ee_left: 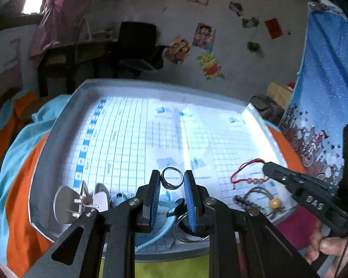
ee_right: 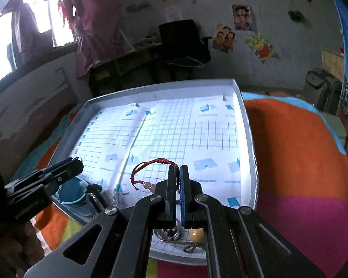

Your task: Organize jewelry

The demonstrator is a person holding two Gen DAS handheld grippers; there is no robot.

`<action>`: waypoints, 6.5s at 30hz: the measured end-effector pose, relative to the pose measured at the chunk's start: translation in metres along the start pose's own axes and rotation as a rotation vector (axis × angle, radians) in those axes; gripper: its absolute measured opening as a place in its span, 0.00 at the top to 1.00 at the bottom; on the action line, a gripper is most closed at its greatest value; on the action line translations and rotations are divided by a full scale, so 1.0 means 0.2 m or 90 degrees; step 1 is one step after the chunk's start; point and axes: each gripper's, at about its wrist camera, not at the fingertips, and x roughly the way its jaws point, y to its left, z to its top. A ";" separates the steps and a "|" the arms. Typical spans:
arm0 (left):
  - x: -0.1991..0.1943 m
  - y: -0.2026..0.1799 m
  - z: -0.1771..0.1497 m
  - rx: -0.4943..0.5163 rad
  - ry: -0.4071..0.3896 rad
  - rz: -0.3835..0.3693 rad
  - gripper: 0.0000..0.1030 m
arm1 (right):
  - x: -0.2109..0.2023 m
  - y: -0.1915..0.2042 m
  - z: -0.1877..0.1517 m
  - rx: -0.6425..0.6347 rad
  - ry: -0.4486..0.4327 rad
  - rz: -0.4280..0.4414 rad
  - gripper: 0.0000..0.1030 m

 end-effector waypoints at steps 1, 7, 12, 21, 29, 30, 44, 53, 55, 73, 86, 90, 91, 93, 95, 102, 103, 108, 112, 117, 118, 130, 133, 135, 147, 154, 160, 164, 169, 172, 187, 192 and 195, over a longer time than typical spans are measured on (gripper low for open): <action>0.02 0.00 -0.01 -0.005 0.006 0.005 0.81 | 0.01 -0.01 0.00 0.004 0.004 0.002 0.97; 0.03 -0.01 -0.02 -0.002 0.005 0.022 0.80 | 0.06 -0.05 -0.02 0.008 0.019 -0.002 0.97; -0.02 -0.02 -0.02 -0.010 -0.010 0.031 0.54 | 0.05 -0.05 -0.03 -0.004 0.017 -0.006 0.92; -0.20 -0.01 -0.01 -0.036 -0.071 0.042 0.19 | -0.15 -0.03 -0.03 -0.035 -0.047 -0.002 0.63; -0.49 -0.01 -0.06 -0.022 -0.156 0.061 0.00 | -0.44 0.03 -0.08 -0.059 -0.122 -0.012 0.13; -0.52 -0.01 -0.07 -0.022 -0.161 0.059 0.00 | -0.48 0.04 -0.09 -0.060 -0.132 -0.013 0.11; -1.07 0.01 -0.30 -0.004 -0.239 0.047 0.00 | -1.05 0.21 -0.30 -0.078 -0.218 -0.001 0.01; -1.37 0.06 -0.50 -0.016 -0.259 0.056 0.00 | -1.36 0.33 -0.49 -0.083 -0.257 0.005 0.01; -1.42 0.07 -0.54 -0.017 -0.261 0.061 0.00 | -1.40 0.35 -0.52 -0.084 -0.261 0.006 0.01; -1.70 0.09 -0.89 -0.009 -0.255 0.057 0.00 | -1.68 0.46 -0.93 -0.095 -0.277 -0.012 0.01; -1.72 0.15 -1.10 0.002 -0.238 0.081 0.00 | -1.66 0.50 -1.10 -0.090 -0.260 -0.025 0.01; -1.70 0.17 -1.13 0.004 -0.236 0.092 0.00 | -1.64 0.51 -1.14 -0.086 -0.259 -0.034 0.01; -1.70 0.17 -1.14 0.002 -0.235 0.094 0.00 | -1.63 0.51 -1.15 -0.084 -0.255 -0.035 0.01; -1.68 0.18 -1.15 -0.001 -0.228 0.094 0.00 | -1.61 0.51 -1.16 -0.084 -0.248 -0.042 0.01; -1.67 0.20 -1.16 -0.004 -0.219 0.093 0.00 | -1.59 0.51 -1.16 -0.082 -0.242 -0.047 0.01; -1.63 0.23 -1.17 -0.017 -0.207 0.093 0.00 | -1.54 0.51 -1.19 -0.077 -0.222 -0.052 0.01; -1.62 0.23 -1.18 -0.018 -0.206 0.094 0.00 | -1.53 0.52 -1.20 -0.076 -0.220 -0.052 0.01; -1.62 0.23 -1.18 -0.017 -0.208 0.094 0.00 | -1.52 0.53 -1.20 -0.075 -0.214 -0.050 0.01; -1.62 0.22 -1.18 -0.004 -0.214 0.094 0.00 | -1.52 0.53 -1.20 -0.077 -0.214 -0.050 0.01; -1.62 0.19 -1.19 0.013 -0.218 0.093 0.00 | -1.52 0.53 -1.20 -0.075 -0.213 -0.050 0.01; -1.62 0.19 -1.19 0.015 -0.219 0.092 0.00 | -1.52 0.53 -1.20 -0.075 -0.213 -0.050 0.01; -1.64 0.17 -1.19 0.025 -0.222 0.091 0.00 | -1.52 0.53 -1.20 -0.076 -0.211 -0.051 0.01; -1.65 0.16 -1.18 0.028 -0.223 0.090 0.00 | -1.52 0.54 -1.20 -0.076 -0.211 -0.050 0.01; -1.65 0.16 -1.18 0.029 -0.223 0.090 0.00 | -1.51 0.54 -1.20 -0.076 -0.211 -0.050 0.01; -1.65 0.16 -1.18 0.028 -0.222 0.089 0.00 | -1.51 0.54 -1.20 -0.076 -0.210 -0.050 0.01; -1.65 0.16 -1.18 0.028 -0.223 0.089 0.00 | -1.51 0.54 -1.19 -0.077 -0.209 -0.050 0.01; -1.65 0.16 -1.18 0.028 -0.222 0.089 0.00 | -1.51 0.53 -1.22 -0.075 -0.206 -0.049 0.01; -1.65 0.16 -1.18 0.026 -0.223 0.090 0.00 | -1.51 0.53 -1.21 -0.076 -0.206 -0.049 0.01; -1.65 0.16 -1.18 0.028 -0.223 0.090 0.00 | -1.51 0.53 -1.21 -0.075 -0.205 -0.049 0.01; -1.66 0.16 -1.18 0.027 -0.223 0.090 0.00 | -1.51 0.53 -1.21 -0.075 -0.205 -0.049 0.01; -1.66 0.16 -1.18 0.027 -0.223 0.090 0.00 | -1.52 0.53 -1.23 -0.073 -0.202 -0.049 0.01; -1.66 0.16 -1.18 0.025 -0.224 0.090 0.00 | -1.51 0.53 -1.23 -0.074 -0.202 -0.048 0.01; -1.66 0.16 -1.18 0.019 -0.226 0.087 0.00 | -1.51 0.53 -1.23 -0.074 -0.202 -0.049 0.01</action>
